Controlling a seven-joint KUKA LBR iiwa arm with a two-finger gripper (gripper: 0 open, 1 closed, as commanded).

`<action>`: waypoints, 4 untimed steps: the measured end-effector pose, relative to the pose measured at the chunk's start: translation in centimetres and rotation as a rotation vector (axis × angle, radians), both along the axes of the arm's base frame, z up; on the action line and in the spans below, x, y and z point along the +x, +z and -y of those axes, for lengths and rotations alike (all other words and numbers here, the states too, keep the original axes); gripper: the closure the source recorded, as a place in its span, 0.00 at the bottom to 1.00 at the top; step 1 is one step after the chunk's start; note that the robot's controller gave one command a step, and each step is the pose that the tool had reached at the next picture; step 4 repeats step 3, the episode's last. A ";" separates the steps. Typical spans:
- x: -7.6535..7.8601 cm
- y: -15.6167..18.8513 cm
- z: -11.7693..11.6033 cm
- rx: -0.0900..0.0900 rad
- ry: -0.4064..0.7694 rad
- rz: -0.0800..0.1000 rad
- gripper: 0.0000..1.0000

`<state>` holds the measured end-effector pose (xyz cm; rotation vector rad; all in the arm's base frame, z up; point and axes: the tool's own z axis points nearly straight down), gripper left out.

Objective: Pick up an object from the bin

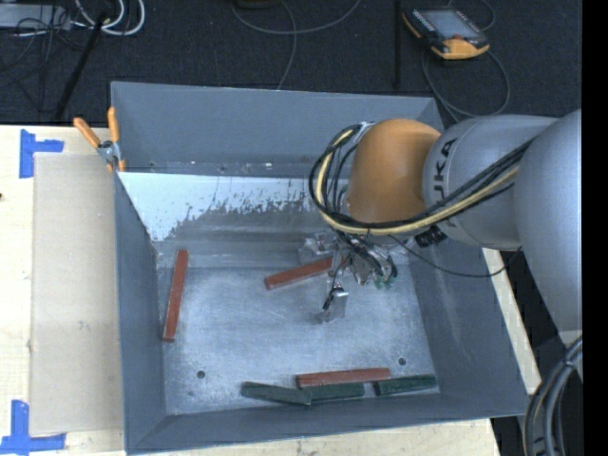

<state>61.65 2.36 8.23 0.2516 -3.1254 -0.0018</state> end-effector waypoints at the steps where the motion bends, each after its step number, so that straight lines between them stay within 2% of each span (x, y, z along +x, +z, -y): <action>1: 0.5 -1.3 -1.5 0.000 0.105 0.005 0.00; 2: 0.6 -1.2 -1.5 0.000 0.103 0.006 1.00; 3: -0.1 14.6 -2.1 0.000 0.164 0.017 1.00; 4: -0.1 14.6 -2.1 0.000 0.164 0.017 1.00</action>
Offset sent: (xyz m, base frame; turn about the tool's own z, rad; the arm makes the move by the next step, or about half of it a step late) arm 0.0055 0.0144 -0.0123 -0.1062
